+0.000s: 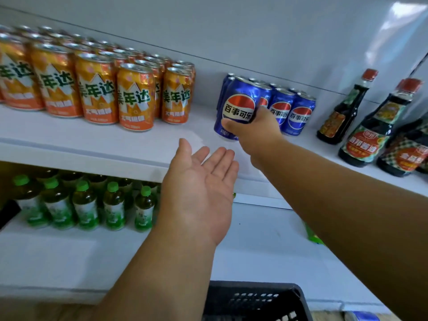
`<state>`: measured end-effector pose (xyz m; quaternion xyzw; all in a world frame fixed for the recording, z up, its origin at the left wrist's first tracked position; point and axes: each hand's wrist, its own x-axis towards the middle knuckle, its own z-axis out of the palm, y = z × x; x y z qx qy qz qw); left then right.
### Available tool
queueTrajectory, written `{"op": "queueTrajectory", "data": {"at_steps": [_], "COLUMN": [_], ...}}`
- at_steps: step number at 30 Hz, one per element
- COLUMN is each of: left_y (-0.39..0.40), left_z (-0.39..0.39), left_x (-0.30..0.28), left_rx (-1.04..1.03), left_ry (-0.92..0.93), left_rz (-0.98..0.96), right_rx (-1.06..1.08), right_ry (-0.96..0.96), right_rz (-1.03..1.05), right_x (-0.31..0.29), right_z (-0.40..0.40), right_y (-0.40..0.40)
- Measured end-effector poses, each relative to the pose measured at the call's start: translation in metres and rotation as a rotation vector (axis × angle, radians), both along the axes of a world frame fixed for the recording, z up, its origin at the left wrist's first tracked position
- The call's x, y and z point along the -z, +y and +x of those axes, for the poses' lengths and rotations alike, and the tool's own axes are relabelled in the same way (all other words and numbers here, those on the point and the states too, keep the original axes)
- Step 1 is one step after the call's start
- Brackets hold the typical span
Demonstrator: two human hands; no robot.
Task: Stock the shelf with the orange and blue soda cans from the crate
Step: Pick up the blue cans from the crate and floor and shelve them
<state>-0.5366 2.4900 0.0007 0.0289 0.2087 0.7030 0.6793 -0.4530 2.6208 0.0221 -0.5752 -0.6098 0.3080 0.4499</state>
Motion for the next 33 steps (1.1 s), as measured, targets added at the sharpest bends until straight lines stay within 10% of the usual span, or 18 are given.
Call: {"op": "queueTrajectory", "data": {"at_steps": [33], "left_y": [0.017], "left_z": [-0.018], "left_x": [0.018], "left_rx": [-0.016], "left_ry": [-0.046], "left_rz": [0.018], "right_rx": [0.101], "right_ry": [-0.123], "right_rz": [-0.09], "right_x": [0.018], "right_z": [-0.008], "right_y": [0.065]}}
